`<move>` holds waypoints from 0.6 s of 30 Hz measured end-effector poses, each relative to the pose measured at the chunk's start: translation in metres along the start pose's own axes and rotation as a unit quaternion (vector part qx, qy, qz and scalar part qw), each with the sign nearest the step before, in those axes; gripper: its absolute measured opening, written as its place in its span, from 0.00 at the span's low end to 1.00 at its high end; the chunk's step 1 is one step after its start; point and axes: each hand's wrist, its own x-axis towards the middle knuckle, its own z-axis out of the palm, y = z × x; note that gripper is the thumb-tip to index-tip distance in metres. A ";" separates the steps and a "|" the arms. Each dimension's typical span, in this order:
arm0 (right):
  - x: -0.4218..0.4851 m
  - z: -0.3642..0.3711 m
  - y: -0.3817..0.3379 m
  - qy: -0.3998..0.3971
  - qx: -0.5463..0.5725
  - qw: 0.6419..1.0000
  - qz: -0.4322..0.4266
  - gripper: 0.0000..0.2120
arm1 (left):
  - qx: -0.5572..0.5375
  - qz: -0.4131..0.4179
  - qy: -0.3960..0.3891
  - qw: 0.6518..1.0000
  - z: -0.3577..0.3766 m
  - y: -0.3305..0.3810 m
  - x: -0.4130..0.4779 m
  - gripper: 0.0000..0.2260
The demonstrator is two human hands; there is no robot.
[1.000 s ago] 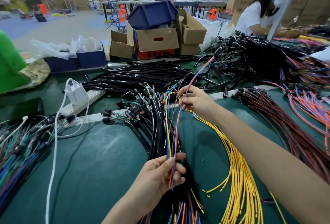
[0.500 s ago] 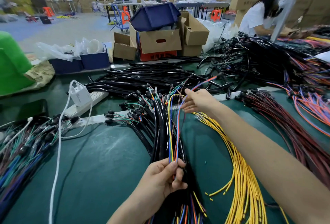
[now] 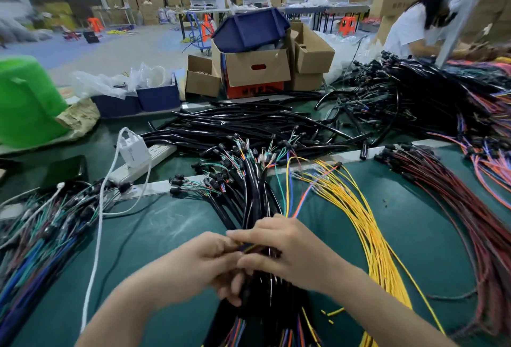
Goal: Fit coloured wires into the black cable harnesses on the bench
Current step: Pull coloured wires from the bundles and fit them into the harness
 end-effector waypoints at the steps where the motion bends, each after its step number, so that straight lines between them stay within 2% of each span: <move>1: -0.001 0.005 0.001 0.016 0.007 1.000 -0.004 0.17 | 0.017 -0.016 -0.007 1.000 -0.006 0.000 0.001 0.10; 5: -0.005 0.016 0.012 0.074 0.067 0.995 0.003 0.14 | 0.016 -0.050 0.022 0.998 -0.012 -0.002 0.011 0.10; 7: -0.008 0.017 0.018 0.137 0.101 0.984 0.042 0.12 | -0.004 -0.025 0.117 0.993 -0.010 -0.005 0.018 0.08; 9: -0.011 0.017 0.021 0.193 0.147 0.965 0.095 0.12 | -0.125 0.007 0.230 0.965 -0.006 -0.008 0.024 0.07; 10: -0.013 0.017 0.022 0.213 0.163 0.957 0.111 0.12 | -0.204 0.015 0.252 0.946 -0.004 -0.008 0.026 0.07; 12: -0.014 0.015 0.024 0.237 0.186 0.945 0.128 0.12 | -0.322 0.022 0.243 0.915 0.003 -0.007 0.029 0.09; 15: -0.014 0.011 0.021 0.246 0.233 0.930 0.145 0.12 | -0.424 0.028 0.214 0.879 0.011 -0.005 0.033 0.12; 18: -0.014 0.008 0.021 0.249 0.264 0.919 0.157 0.12 | -0.474 0.041 0.209 0.854 0.015 -0.004 0.037 0.27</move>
